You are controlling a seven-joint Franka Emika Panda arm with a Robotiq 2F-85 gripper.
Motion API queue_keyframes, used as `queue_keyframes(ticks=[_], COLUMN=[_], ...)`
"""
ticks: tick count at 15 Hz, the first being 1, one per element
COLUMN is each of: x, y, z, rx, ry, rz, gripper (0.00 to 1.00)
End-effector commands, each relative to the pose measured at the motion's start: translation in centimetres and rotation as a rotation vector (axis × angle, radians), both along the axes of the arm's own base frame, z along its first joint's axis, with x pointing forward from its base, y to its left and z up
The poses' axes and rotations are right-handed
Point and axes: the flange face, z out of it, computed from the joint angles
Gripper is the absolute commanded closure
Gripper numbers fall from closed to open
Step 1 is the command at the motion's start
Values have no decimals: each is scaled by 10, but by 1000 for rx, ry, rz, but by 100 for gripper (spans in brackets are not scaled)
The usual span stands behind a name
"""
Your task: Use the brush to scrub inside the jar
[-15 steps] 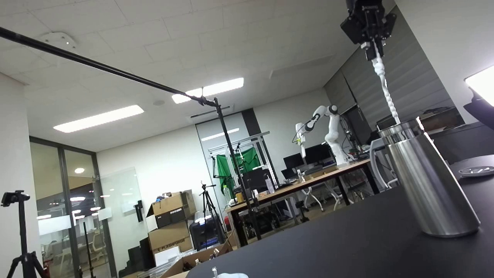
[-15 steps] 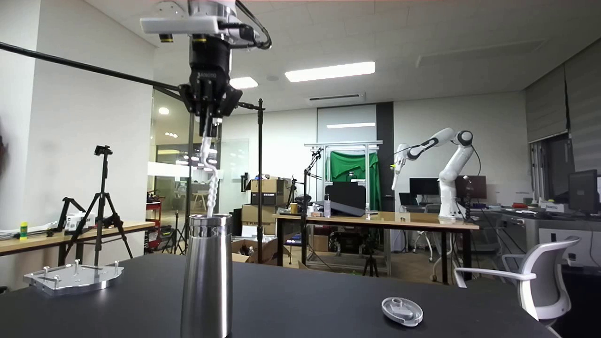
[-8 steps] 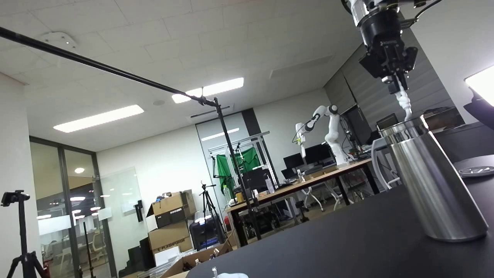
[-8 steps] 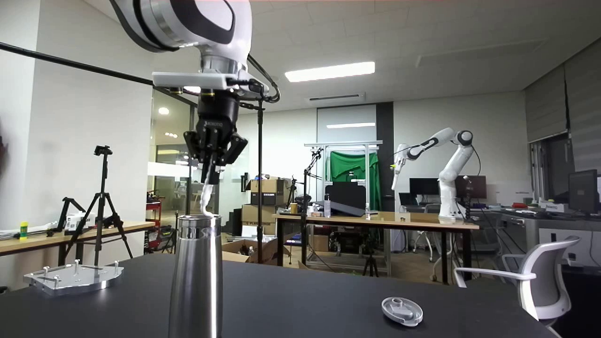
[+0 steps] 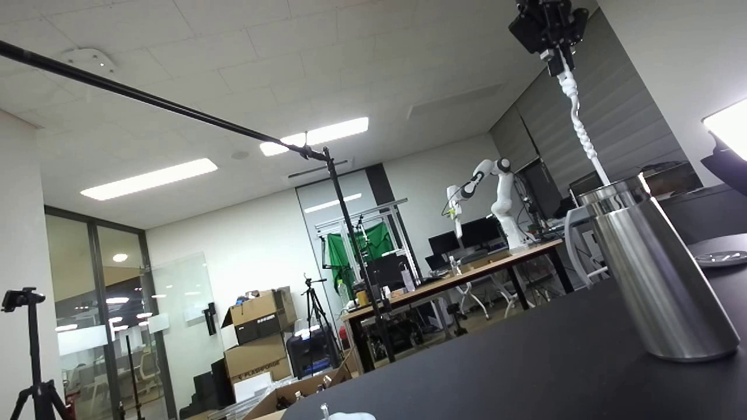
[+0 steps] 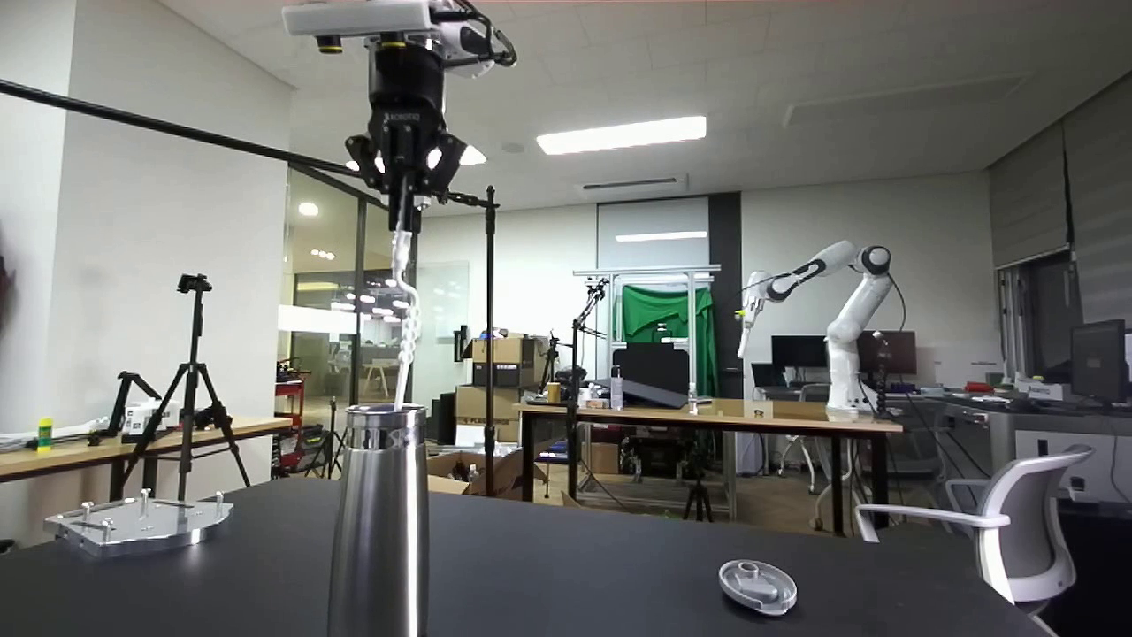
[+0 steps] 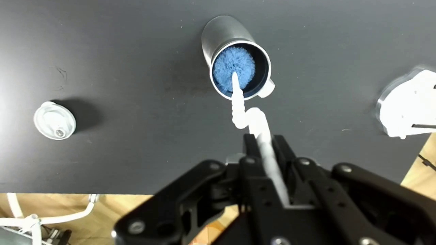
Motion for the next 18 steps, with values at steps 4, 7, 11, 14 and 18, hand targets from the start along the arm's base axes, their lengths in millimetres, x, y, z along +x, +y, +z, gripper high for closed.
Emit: queue_keyframes(ticks=[4,7,11,14,18], x=[6,16,21,18,14], y=[-16,-11,2,6,-1], z=[-109,-133,-73,-24,-33], rx=[28,3,-43,-75,-77], ry=[155,168,105,48,25], rz=[-97,-93,-33,1,-12], gripper=[96,96,96,96,96])
